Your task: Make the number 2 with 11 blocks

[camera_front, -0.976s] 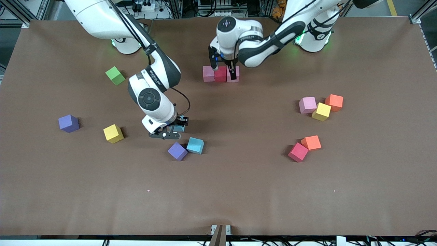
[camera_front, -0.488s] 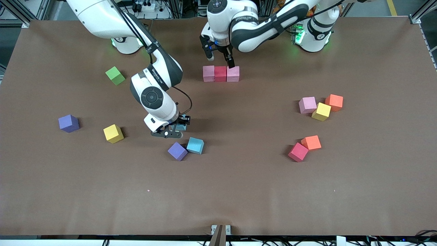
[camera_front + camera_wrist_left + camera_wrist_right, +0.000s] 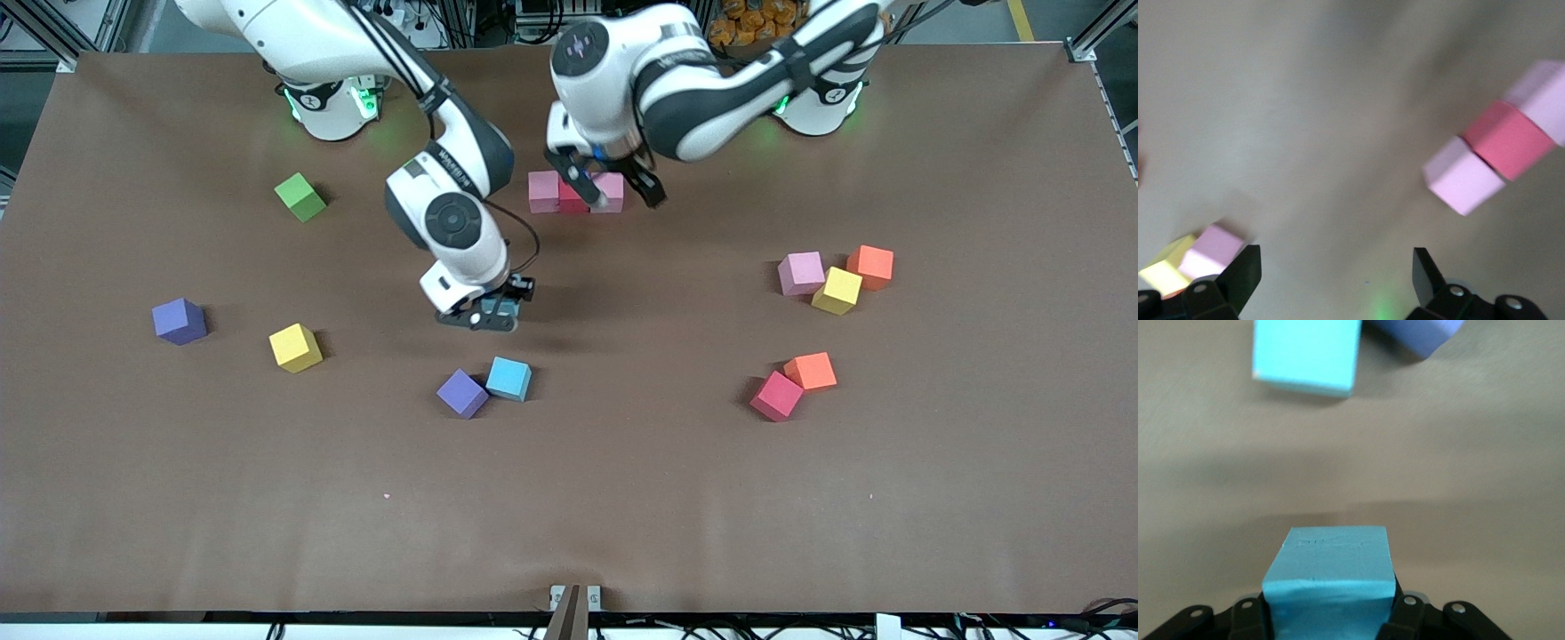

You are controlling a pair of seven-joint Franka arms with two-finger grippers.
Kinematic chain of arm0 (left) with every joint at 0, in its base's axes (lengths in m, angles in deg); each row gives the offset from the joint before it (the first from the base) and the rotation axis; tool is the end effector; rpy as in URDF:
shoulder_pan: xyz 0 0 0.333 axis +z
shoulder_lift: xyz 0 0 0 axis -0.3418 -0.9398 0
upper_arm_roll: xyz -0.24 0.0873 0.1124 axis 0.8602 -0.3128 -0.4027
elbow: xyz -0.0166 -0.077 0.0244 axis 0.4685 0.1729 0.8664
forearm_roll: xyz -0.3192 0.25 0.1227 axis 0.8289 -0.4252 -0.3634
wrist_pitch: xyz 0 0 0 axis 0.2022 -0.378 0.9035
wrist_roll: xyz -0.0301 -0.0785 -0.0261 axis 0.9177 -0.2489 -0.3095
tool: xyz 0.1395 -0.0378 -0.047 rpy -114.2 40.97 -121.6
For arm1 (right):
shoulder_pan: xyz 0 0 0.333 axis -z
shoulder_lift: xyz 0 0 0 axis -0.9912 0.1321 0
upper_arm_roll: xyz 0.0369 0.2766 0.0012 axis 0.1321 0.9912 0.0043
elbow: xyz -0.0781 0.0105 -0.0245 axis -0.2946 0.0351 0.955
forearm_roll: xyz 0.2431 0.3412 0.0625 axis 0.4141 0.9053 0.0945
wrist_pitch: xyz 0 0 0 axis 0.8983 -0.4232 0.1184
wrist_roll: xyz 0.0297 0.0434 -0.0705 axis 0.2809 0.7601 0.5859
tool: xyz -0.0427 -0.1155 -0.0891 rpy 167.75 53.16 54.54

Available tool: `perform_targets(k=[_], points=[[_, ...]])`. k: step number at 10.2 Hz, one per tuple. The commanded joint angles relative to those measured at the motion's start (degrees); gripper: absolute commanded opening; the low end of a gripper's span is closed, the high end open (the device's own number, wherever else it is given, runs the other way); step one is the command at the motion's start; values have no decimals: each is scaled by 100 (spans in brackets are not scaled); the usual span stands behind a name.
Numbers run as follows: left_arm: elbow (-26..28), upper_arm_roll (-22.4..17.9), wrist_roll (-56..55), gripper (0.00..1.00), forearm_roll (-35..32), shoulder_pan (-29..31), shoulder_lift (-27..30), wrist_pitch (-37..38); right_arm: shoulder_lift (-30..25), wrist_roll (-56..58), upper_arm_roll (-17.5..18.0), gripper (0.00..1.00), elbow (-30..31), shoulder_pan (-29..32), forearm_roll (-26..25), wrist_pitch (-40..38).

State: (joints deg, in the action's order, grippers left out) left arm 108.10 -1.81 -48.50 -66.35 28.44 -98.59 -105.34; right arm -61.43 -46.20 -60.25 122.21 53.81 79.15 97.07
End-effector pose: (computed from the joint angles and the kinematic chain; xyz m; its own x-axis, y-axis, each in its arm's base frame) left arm 0.3772 -0.4638 0.3038 0.6713 -0.6884 -0.2746 -0.7306 -0.6771 -0.0886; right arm 0.4843 0.4217 0.1658 0.9877 -0.1061 -0.1150 -0.1073 -0.9942 -0.0036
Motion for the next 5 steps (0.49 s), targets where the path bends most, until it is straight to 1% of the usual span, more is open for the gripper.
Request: perform_targets(k=[1, 3, 5], points=[[-619, -737, -83, 100, 68, -46, 43, 219, -19, -168, 8, 6, 37, -347, 161, 37], [-954, -1397, -30, 100, 59, -89, 17, 219, -19, -509, -1, 6, 29, -655, 197, 90], [-1034, -1959, 101, 100, 68, -98, -53, 219, 24, -895, -1, 6, 2, -962, 215, 361]])
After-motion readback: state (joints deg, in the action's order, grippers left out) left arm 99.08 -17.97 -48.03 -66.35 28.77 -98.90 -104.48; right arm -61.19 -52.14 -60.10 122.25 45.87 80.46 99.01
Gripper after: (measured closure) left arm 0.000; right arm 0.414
